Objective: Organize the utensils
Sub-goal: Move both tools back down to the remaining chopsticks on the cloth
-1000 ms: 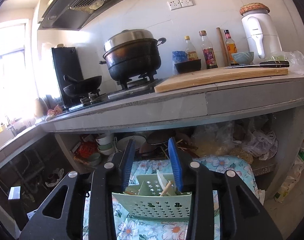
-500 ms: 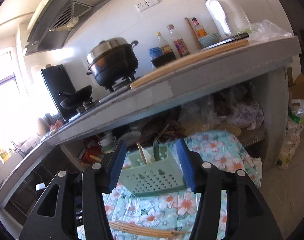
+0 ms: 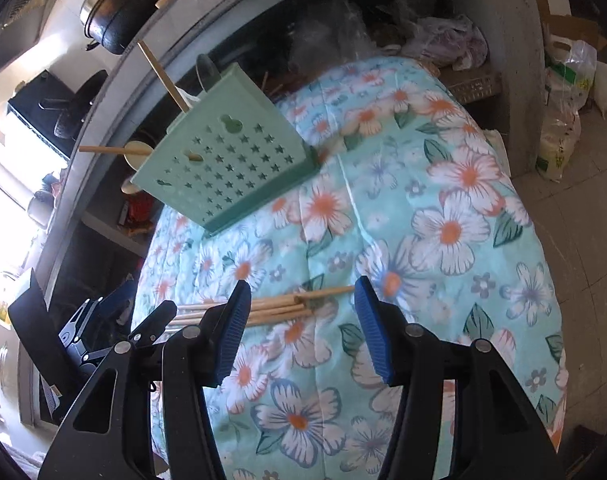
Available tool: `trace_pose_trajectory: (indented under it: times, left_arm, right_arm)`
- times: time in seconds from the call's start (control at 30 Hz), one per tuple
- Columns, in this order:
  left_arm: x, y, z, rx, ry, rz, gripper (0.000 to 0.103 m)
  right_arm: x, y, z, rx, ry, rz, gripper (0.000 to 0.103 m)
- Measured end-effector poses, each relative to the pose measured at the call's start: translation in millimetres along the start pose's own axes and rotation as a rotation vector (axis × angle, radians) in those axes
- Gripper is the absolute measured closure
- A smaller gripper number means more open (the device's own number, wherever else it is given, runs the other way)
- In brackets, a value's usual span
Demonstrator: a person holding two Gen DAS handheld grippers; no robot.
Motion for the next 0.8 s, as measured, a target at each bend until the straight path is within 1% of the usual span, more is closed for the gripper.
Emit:
trace_pose_trajectory:
  times: [0.13, 0.2, 0.43, 0.6, 0.8]
  left_arm:
    - [-12, -7, -5, 0.022, -0.04, 0.008, 0.023]
    - [-15, -9, -7, 0.027, -0.056, 0.015, 0.023]
    - [-22, -15, -11, 0.047, -0.1, 0.041, 0.023]
    - [-23, -16, -11, 0.051, -0.115, 0.051, 0.023]
    - [-24, -17, -11, 0.057, -0.12, 0.054, 0.023]
  right_arm:
    - [-8, -3, -6, 0.016, 0.016, -0.051, 0.038]
    - [-11, -4, -10, 0.027, 0.019, -0.061, 0.036]
    - [-23, -16, -22, 0.081, -0.005, -0.064, 0.036]
    - [-31, -28, -31, 0.139, -0.052, -0.045, 0.036]
    - [-36, -31, -33, 0.154, -0.09, -0.016, 0.036]
Point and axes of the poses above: each gripper's, at about its wrist camera, not at the fingertips, and y roughly against the way its jaws point, x to its left, z to its top, the point moved 7 cm from there along -y, roughly the way its jaws point, and after that the axes turned 3 degrees about -z, right-handed, at the moved point
